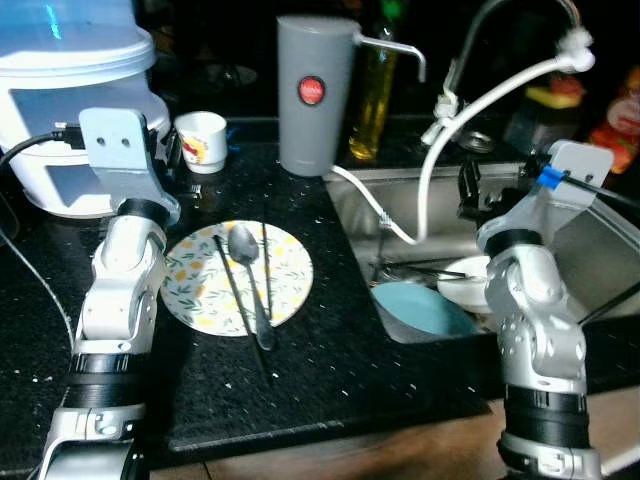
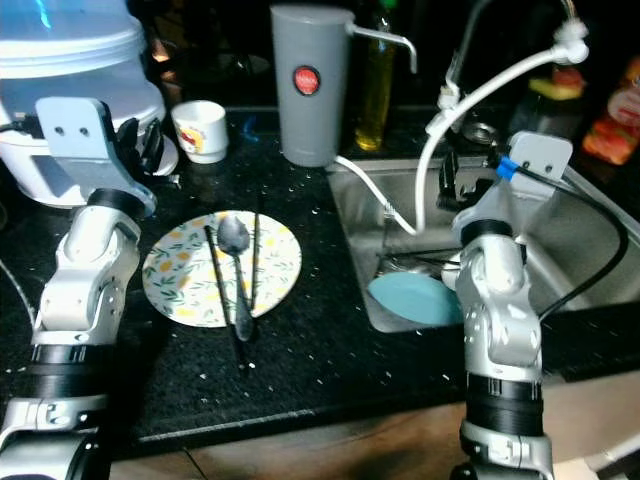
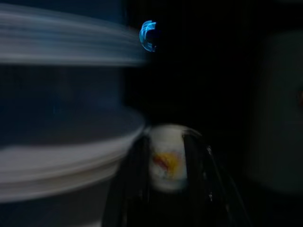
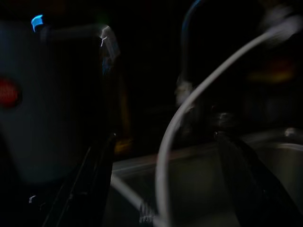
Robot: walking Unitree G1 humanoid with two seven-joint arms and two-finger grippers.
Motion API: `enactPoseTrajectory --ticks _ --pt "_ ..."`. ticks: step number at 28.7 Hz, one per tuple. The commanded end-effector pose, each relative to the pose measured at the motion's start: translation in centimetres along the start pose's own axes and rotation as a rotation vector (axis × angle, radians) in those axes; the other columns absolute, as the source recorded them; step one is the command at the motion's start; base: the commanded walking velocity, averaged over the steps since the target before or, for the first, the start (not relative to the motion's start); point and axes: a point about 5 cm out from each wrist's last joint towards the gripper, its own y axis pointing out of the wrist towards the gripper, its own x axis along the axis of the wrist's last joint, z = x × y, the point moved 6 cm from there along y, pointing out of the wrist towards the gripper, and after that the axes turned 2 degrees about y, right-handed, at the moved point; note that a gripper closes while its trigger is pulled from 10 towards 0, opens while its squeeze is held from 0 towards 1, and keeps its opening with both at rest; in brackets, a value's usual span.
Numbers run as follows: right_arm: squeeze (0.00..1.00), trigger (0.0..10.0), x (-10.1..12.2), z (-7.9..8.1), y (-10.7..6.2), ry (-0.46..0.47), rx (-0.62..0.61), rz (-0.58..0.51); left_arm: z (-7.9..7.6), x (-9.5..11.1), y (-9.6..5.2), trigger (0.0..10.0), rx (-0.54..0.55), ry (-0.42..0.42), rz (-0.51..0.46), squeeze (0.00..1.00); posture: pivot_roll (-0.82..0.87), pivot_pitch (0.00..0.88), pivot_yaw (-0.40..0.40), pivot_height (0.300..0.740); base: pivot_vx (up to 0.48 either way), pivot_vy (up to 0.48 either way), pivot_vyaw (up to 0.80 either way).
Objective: Kitchen organization
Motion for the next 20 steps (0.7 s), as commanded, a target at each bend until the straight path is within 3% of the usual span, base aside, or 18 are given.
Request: enactPoseTrajectory --ticks 1,6,17,20 --pt "0.00 10.0 -0.28 -0.09 -0.04 -0.006 0.001 0.009 0.09 -0.97 -0.39 10.0 -0.001 -0.001 0.037 0.00 0.07 0.000 -0.030 0.740 0.000 0.000 0.00" --pt "0.00 10.0 -0.26 -0.15 -0.05 -0.007 0.003 0.009 -0.66 -0.81 -0.55 10.0 -0.038 -0.002 0.041 0.00 0.07 0.000 -0.030 0.740 0.000 0.000 0.00" --pt "0.00 10.0 -0.32 0.00 0.00 -0.007 0.015 0.008 -0.70 -0.96 -0.50 10.0 -0.039 0.009 0.048 0.00 0.07 0.000 -0.032 0.740 0.000 0.000 0.00" --pt "0.00 10.0 -0.38 0.14 -0.04 -0.007 0.019 0.010 -0.50 -1.06 -0.49 10.0 -0.024 0.001 0.054 0.00 0.07 0.000 -0.031 0.740 0.000 -0.348 0.00"
